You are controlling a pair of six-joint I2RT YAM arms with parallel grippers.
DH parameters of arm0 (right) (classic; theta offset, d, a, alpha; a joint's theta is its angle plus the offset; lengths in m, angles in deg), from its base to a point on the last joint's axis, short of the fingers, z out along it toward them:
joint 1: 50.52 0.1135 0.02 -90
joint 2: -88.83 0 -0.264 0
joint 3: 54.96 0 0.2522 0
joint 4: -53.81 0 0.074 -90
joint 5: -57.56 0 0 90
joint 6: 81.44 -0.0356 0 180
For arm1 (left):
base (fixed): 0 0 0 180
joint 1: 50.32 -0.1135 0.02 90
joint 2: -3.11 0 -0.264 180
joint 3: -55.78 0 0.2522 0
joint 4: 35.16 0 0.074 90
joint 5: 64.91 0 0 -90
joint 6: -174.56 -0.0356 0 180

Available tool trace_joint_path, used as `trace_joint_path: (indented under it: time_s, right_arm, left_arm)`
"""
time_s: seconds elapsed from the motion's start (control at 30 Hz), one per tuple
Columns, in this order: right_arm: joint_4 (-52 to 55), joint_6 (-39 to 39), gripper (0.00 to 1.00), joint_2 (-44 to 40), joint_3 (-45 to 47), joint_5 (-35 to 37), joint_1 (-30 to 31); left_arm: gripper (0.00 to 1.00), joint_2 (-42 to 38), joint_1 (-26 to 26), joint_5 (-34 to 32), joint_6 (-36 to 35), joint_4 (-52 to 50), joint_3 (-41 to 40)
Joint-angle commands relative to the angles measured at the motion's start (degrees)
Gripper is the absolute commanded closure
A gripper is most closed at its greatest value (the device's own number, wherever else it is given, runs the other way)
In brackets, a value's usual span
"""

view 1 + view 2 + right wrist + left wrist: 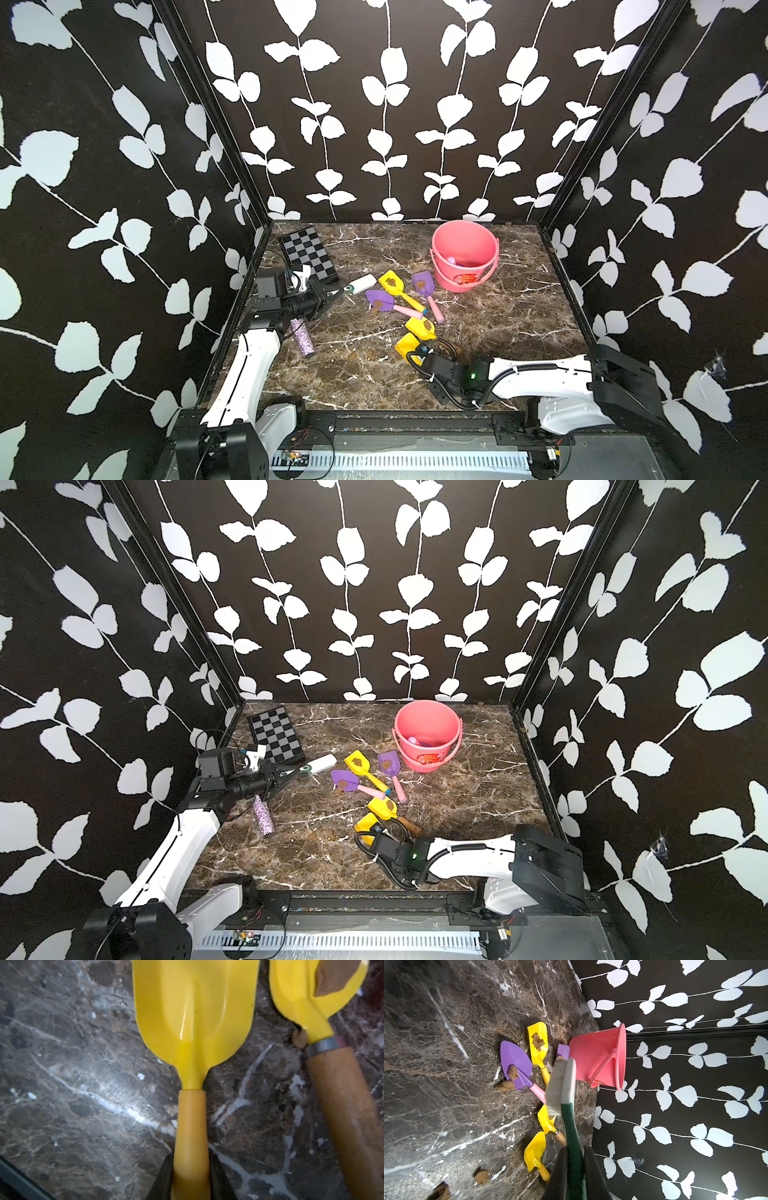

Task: Brush the soil off the hand trowel and place it into the bucket
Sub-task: Pick up the hand trowel from the center of the board, then brush off the soil from the hand trowel.

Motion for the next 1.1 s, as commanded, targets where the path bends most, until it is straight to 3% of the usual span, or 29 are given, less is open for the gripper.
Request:
trace_joint_path:
  time_s: [0.0, 0.2, 0.37, 0.53, 0.6, 0.67, 0.83, 0.97, 1.07]
  right_arm:
    - [3.2, 2.9, 1.0, -2.1, -3.5, 2.8, -0.7]
    - [4.9, 8.3, 1.0, -5.1, -9.6, -6.4, -6.9]
    - [5.9, 6.6, 1.0, -8.8, -14.3, -22.6, -18.9]
    - [16.3, 5.7, 1.0, -6.6, -25.0, -33.1, -27.5]
    - [18.9, 7.0, 1.0, -6.2, -27.4, -34.2, -28.8]
    - [19.6, 6.8, 1.0, -5.9, -28.4, -35.4, -30.1]
    - [21.5, 9.1, 1.0, -3.4, -31.1, -30.1, -28.7]
    - [20.5, 9.4, 1.0, -2.2, -32.5, -27.5, -26.4]
    - [19.7, 9.7, 1.0, -2.0, -33.0, -26.3, -25.7]
  left_arm:
    - [1.0, -2.6, -0.2, 1.9, -1.2, -0.2, 1.2]
    - [1.0, -6.2, 2.1, 3.2, -3.0, -2.4, 1.9]
    - [1.0, -9.8, 4.6, 3.5, -2.4, 4.6, 2.0]
    - [1.0, -8.9, 10.9, 0.6, -14.7, -1.5, 6.4]
    - [1.0, -8.6, 11.8, 1.4, -15.0, -0.8, 7.2]
    - [1.0, -8.8, 13.2, 3.0, -11.0, 5.1, 6.4]
    - [1.0, -6.2, 18.2, 1.1, 2.1, 14.5, 4.2]
    - [1.0, -3.2, 23.5, -3.3, 3.9, 13.9, 3.4]
    - [1.0, -1.2, 24.3, -5.0, 4.0, 10.8, 3.0]
